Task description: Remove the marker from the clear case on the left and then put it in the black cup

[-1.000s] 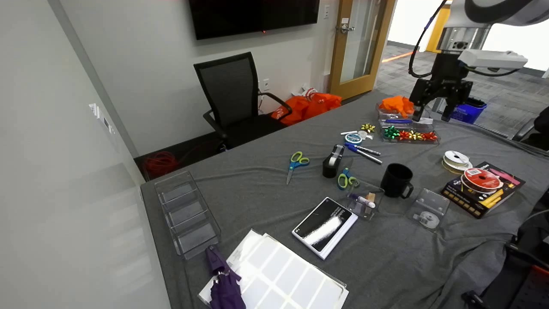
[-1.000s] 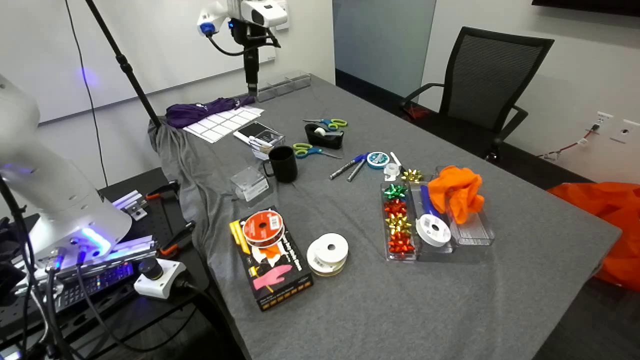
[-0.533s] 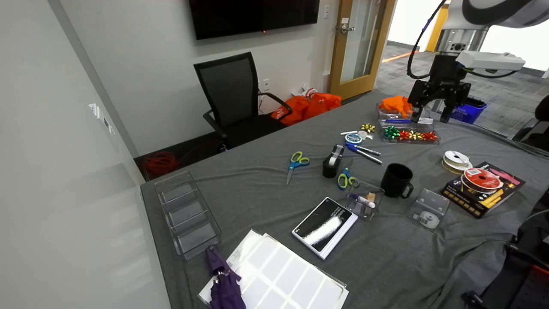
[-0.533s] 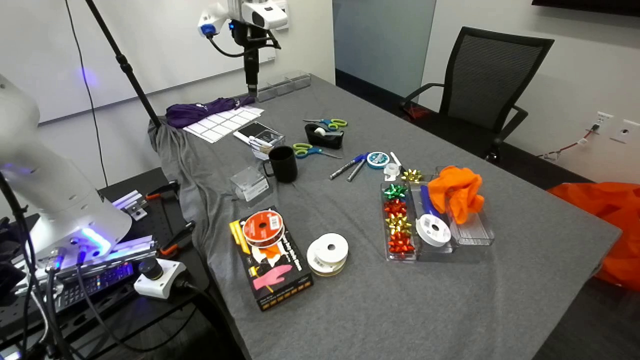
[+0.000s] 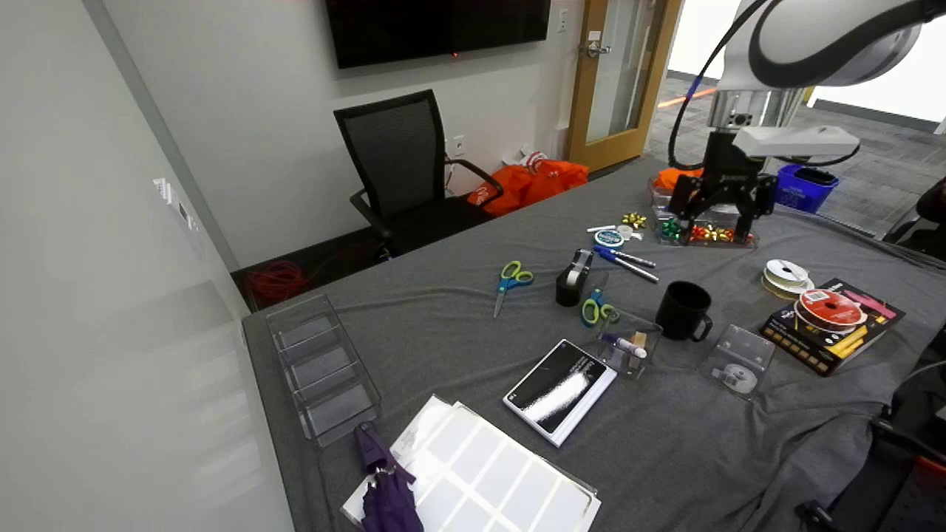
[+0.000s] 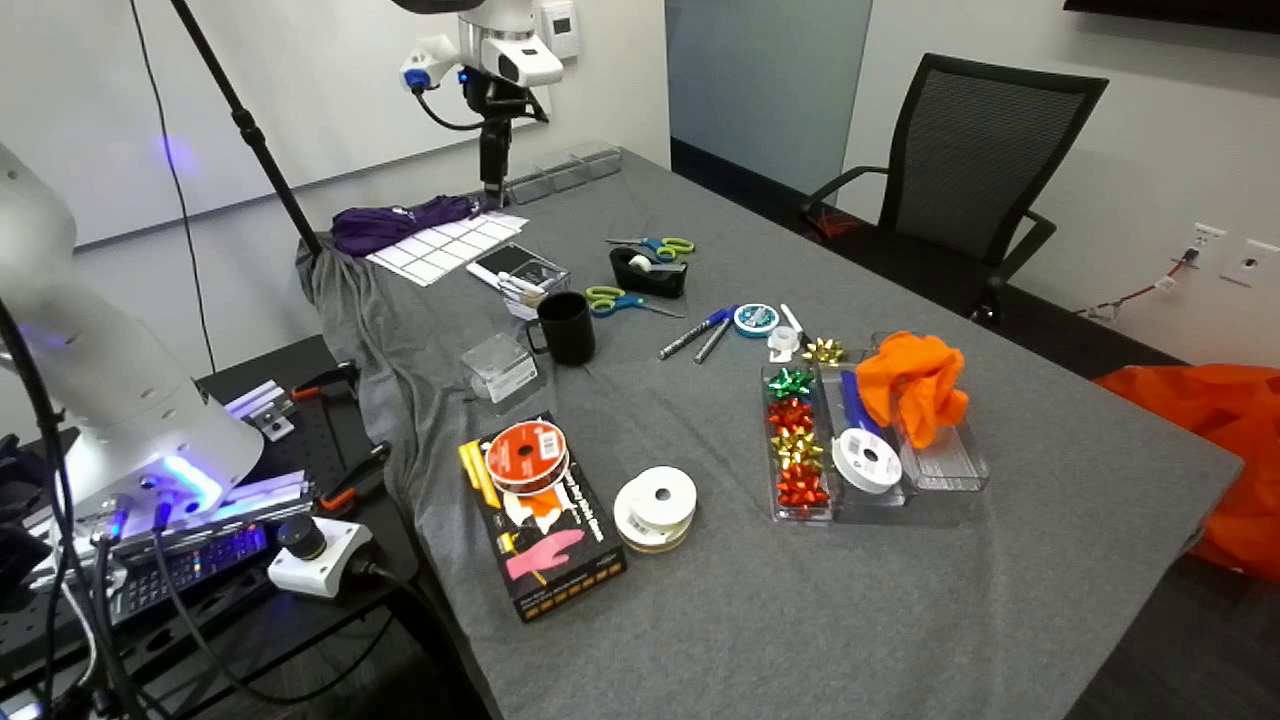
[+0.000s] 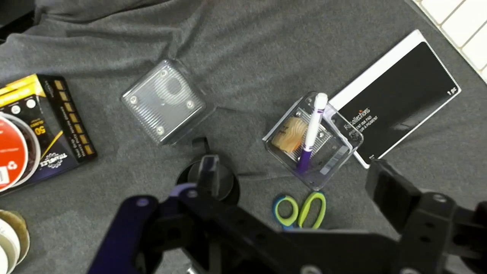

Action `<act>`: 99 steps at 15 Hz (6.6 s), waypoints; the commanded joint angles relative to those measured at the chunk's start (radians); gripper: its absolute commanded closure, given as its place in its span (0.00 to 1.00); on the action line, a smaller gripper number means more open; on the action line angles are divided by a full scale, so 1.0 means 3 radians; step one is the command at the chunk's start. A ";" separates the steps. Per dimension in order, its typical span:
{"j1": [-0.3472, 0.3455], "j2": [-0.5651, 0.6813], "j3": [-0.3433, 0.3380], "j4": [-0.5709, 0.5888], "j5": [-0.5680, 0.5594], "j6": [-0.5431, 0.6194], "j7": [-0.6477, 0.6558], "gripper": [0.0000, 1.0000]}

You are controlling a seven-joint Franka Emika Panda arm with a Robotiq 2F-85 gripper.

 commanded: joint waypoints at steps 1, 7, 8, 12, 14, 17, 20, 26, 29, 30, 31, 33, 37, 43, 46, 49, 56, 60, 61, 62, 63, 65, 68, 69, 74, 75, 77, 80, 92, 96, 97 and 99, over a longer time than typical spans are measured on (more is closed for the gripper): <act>0.0101 0.0351 0.0086 0.0063 0.0042 0.0193 0.0233 0.00; 0.0187 0.0823 0.0077 0.0098 0.0057 0.0717 0.0234 0.00; 0.0184 0.0891 0.0080 0.0086 0.0094 0.0847 0.0201 0.00; 0.0183 0.1117 0.0101 0.0095 0.0176 0.1076 0.0138 0.00; 0.0188 0.1190 0.0127 0.0112 0.0237 0.1080 0.0086 0.00; 0.0227 0.1223 0.0142 0.0135 0.0241 0.1028 0.0080 0.00; 0.0267 0.1257 0.0131 0.0150 0.0195 0.1058 0.0100 0.25; 0.0314 0.1367 0.0124 0.0197 0.0194 0.1098 0.0151 0.62; 0.0336 0.1440 0.0120 0.0223 0.0188 0.1135 0.0175 0.83; 0.0348 0.1467 0.0115 0.0230 0.0176 0.1152 0.0189 0.89; 0.0361 0.1496 0.0110 0.0238 0.0166 0.1182 0.0200 0.81; 0.0391 0.1562 0.0108 0.0255 0.0158 0.1241 0.0233 0.91; 0.0448 0.1643 0.0104 0.0269 0.0145 0.1362 0.0271 0.79; 0.0478 0.1649 0.0099 0.0228 0.0136 0.1418 0.0248 0.34; 0.0481 0.1651 0.0094 0.0222 0.0131 0.1419 0.0245 0.73; 0.0486 0.1655 0.0083 0.0207 0.0117 0.1434 0.0241 0.95; 0.0466 0.1568 0.0084 0.0182 0.0125 0.1289 0.0236 0.96; 0.0430 0.1360 0.0085 0.0150 0.0170 0.1037 0.0256 0.96; 0.0426 0.1312 0.0078 0.0149 0.0172 0.0975 0.0274 0.96; 0.0423 0.1266 0.0072 0.0149 0.0180 0.0924 0.0295 0.96; 0.0419 0.1222 0.0072 0.0146 0.0194 0.0885 0.0310 0.96; 0.0406 0.1115 0.0079 0.0129 0.0227 0.0810 0.0331 0.96; 0.0383 0.0928 0.0099 0.0079 0.0278 0.0674 0.0311 0.96; 0.0376 0.0855 0.0099 0.0058 0.0294 0.0606 0.0307 0.96; 0.0293 0.0474 0.0051 0.0007 0.0316 0.0098 0.0337 0.96; 0.0259 0.0410 0.0035 0.0003 0.0331 0.0009 0.0323 0.96; 0.0190 0.0345 -0.0019 0.0033 0.0304 -0.0123 0.0356 0.96; 0.0090 0.0352 -0.0122 0.0091 0.0208 -0.0176 0.0450 0.96; -0.0019 0.0854 -0.0342 0.0154 -0.0146 0.0077 0.0724 0.96; -0.0017 0.1056 -0.0370 0.0210 -0.0165 0.0315 0.0758 0.96; -0.0016 0.1101 -0.0374 0.0232 -0.0162 0.0347 0.0758 0.96; -0.0016 0.1167 -0.0372 0.0254 -0.0144 0.0419 0.0736 0.96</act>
